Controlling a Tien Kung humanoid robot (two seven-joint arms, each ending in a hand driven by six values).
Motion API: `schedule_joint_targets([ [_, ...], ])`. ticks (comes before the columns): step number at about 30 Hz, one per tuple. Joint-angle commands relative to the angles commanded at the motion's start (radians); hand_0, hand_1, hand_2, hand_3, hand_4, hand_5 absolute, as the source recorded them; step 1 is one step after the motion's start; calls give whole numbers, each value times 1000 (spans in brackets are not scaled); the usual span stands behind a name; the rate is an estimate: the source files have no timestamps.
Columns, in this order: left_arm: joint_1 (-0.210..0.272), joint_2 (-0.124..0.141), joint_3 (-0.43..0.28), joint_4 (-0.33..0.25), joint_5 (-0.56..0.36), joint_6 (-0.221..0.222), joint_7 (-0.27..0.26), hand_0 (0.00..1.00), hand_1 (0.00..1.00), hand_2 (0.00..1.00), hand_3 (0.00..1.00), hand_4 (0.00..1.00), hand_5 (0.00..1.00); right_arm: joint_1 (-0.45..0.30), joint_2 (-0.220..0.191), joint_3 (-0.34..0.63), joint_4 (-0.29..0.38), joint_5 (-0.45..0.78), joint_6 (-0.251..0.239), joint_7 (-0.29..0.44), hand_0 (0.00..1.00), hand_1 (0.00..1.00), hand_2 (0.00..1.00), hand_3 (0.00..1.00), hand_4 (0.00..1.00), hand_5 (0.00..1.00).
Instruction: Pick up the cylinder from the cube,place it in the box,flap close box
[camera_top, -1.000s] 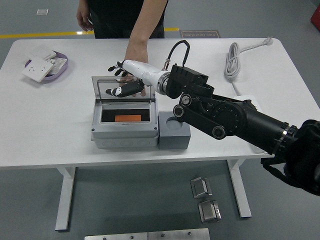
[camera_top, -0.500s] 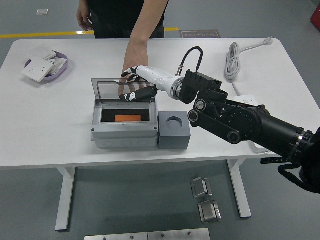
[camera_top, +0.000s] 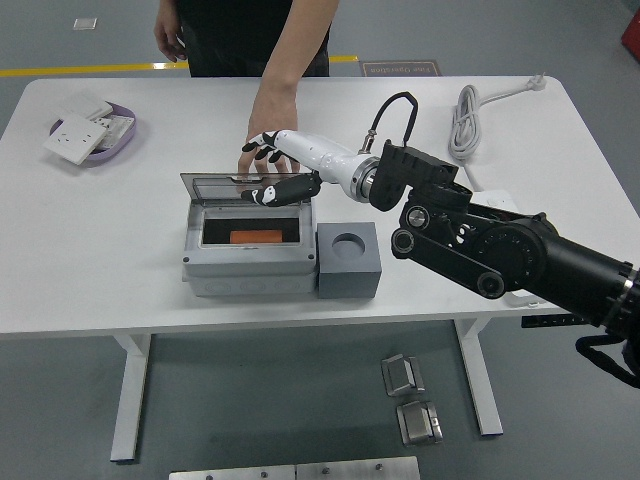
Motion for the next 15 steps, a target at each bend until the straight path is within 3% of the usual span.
schedule_joint_targets([
  [15, -1, -3, 2, 0, -6, 2, -1, 600, 639, 554, 553, 646, 290, -35, -26, -22, 72, -4, -10, 0, 852, 762, 776, 856, 793, 505],
])
